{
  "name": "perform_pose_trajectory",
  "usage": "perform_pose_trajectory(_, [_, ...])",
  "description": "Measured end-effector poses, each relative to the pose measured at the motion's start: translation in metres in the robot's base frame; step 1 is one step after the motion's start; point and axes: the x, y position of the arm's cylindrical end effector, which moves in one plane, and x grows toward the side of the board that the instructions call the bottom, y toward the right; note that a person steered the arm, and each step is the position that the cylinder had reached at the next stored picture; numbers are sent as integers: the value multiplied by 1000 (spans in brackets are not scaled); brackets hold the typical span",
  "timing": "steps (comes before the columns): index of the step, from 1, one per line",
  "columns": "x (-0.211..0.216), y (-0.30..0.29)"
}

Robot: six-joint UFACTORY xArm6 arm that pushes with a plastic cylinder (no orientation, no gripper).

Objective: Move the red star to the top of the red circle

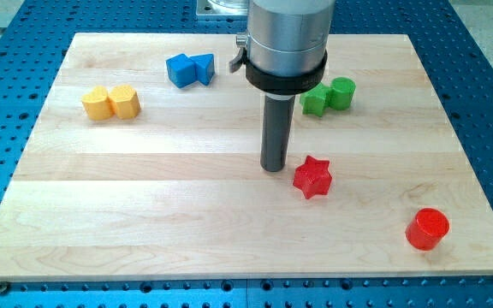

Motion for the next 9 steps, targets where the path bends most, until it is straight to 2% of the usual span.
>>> perform_pose_trajectory(1, [4, 13])
perform_pose_trajectory(3, [17, 81])
perform_pose_trajectory(4, [12, 46])
perform_pose_trajectory(6, [60, 86])
perform_pose_trajectory(8, [67, 41])
perform_pose_trajectory(9, [100, 58])
